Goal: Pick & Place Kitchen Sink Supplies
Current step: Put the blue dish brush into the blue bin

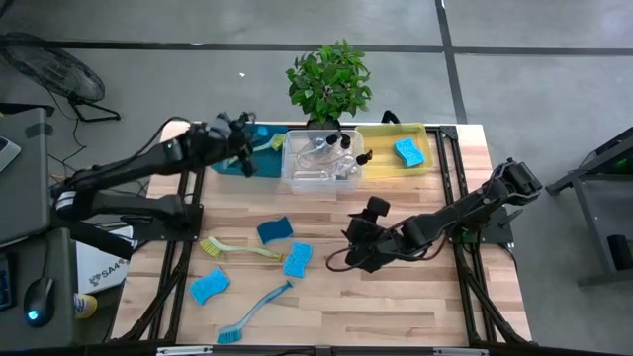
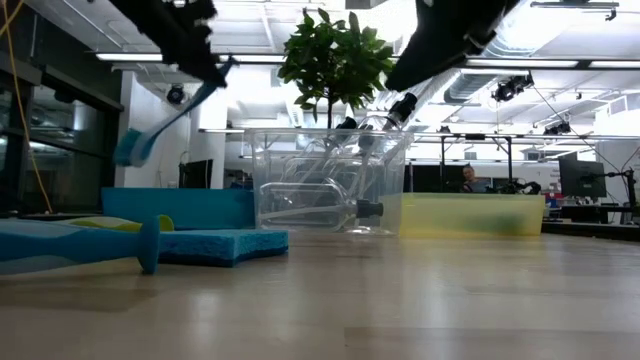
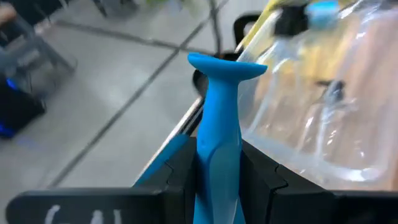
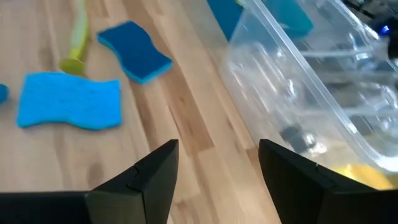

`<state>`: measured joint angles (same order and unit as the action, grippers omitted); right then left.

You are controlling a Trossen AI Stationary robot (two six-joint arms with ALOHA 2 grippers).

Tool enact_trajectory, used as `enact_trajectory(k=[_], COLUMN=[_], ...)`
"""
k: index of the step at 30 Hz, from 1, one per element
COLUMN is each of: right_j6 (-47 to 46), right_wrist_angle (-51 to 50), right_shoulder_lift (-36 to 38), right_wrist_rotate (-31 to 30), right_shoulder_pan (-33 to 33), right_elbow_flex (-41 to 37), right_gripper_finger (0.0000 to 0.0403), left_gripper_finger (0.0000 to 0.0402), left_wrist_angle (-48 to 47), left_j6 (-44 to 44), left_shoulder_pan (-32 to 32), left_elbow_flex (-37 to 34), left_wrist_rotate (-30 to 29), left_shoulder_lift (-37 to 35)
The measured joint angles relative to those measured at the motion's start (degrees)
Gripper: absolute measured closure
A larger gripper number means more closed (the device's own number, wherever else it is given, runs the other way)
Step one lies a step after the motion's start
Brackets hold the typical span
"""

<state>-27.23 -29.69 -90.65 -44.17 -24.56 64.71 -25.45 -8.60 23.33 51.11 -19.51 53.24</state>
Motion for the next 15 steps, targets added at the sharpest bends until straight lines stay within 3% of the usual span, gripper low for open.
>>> enact_trajectory(k=[8, 15], right_j6=[-4.44, -4.41], right_wrist_angle=[-6.13, -6.49], right_shoulder_lift=[0.0, 0.0], right_wrist_rotate=[-1.86, -2.46], right_shoulder_pan=[0.02, 0.19], right_elbow_flex=[0.0, 0.0], right_gripper_finger=[0.0187, 0.0187], left_gripper_finger=[0.0323, 0.0323], left_wrist_angle=[0.91, -0.9], left_j6=[-2.78, -4.21], left_shoulder_pan=[17.03, 23.76], left_elbow_flex=[0.0, 4.58], left_wrist_rotate=[16.05, 23.01], left_shoulder_lift=[7.42, 15.46])
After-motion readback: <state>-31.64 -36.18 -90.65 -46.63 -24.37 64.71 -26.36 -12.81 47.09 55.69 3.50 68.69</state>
